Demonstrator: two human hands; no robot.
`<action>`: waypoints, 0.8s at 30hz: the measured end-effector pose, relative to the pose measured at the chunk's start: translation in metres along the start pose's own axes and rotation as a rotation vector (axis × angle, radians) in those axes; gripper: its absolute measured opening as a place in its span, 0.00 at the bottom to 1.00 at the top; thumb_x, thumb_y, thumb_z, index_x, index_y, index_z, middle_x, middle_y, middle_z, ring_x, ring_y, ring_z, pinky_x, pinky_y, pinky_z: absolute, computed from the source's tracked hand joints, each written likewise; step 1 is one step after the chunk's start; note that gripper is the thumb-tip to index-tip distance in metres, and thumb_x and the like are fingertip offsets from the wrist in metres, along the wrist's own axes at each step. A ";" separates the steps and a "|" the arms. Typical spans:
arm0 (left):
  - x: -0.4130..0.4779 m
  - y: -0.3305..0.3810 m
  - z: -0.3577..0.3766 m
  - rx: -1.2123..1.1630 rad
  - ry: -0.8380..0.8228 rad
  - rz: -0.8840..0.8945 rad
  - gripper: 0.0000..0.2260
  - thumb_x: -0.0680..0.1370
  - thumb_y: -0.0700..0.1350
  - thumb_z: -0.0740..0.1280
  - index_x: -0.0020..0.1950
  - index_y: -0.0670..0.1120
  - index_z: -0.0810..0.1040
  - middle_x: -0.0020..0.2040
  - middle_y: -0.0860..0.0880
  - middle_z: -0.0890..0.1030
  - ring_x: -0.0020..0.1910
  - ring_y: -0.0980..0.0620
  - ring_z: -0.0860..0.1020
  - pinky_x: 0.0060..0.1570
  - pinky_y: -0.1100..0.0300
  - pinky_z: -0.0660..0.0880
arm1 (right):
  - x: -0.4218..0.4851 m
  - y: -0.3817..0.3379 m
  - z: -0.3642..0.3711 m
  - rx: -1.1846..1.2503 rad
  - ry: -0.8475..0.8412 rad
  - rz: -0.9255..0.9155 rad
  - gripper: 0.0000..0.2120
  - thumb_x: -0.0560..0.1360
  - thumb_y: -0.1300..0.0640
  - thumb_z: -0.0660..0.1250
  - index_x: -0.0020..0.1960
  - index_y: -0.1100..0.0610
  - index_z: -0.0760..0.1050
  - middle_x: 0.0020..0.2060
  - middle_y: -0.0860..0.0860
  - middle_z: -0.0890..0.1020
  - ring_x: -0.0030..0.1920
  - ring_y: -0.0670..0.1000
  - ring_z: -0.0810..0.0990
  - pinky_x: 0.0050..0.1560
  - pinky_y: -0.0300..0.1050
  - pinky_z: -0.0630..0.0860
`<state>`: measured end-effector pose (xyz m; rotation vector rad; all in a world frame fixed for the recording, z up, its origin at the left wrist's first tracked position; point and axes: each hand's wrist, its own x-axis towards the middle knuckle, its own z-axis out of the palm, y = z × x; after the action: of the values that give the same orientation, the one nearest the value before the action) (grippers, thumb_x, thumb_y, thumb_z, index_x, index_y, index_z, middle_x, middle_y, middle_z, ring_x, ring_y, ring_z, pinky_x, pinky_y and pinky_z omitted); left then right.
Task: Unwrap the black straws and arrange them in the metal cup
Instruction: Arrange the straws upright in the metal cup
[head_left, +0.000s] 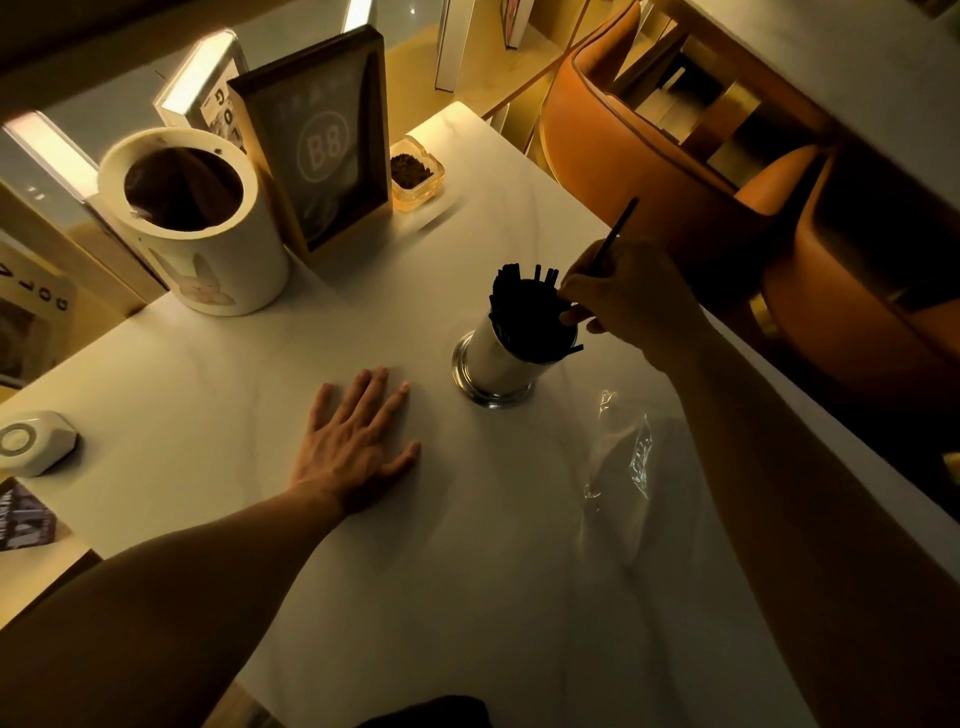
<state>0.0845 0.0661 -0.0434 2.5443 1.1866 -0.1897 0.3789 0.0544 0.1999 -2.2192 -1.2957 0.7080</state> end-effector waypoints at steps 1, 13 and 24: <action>0.000 0.000 0.000 0.000 0.000 -0.001 0.37 0.78 0.74 0.40 0.83 0.60 0.35 0.84 0.51 0.36 0.82 0.50 0.33 0.81 0.41 0.38 | 0.002 0.001 0.001 -0.008 0.017 -0.011 0.06 0.75 0.58 0.69 0.48 0.61 0.81 0.40 0.55 0.86 0.36 0.49 0.86 0.34 0.41 0.80; -0.001 0.002 -0.005 0.005 -0.030 0.002 0.37 0.78 0.74 0.39 0.83 0.59 0.33 0.84 0.50 0.34 0.82 0.49 0.33 0.81 0.40 0.39 | 0.012 0.014 -0.007 -0.226 0.237 -0.081 0.09 0.74 0.60 0.69 0.52 0.63 0.78 0.47 0.59 0.84 0.45 0.57 0.84 0.46 0.49 0.81; -0.001 0.002 -0.006 0.008 -0.038 0.001 0.38 0.78 0.74 0.39 0.83 0.58 0.33 0.84 0.50 0.33 0.82 0.49 0.31 0.81 0.40 0.38 | 0.014 0.028 0.005 -0.322 0.076 -0.072 0.12 0.73 0.58 0.74 0.52 0.64 0.80 0.47 0.59 0.85 0.48 0.56 0.83 0.49 0.46 0.78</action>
<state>0.0855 0.0663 -0.0370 2.5368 1.1723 -0.2422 0.3997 0.0551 0.1757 -2.4057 -1.5317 0.4061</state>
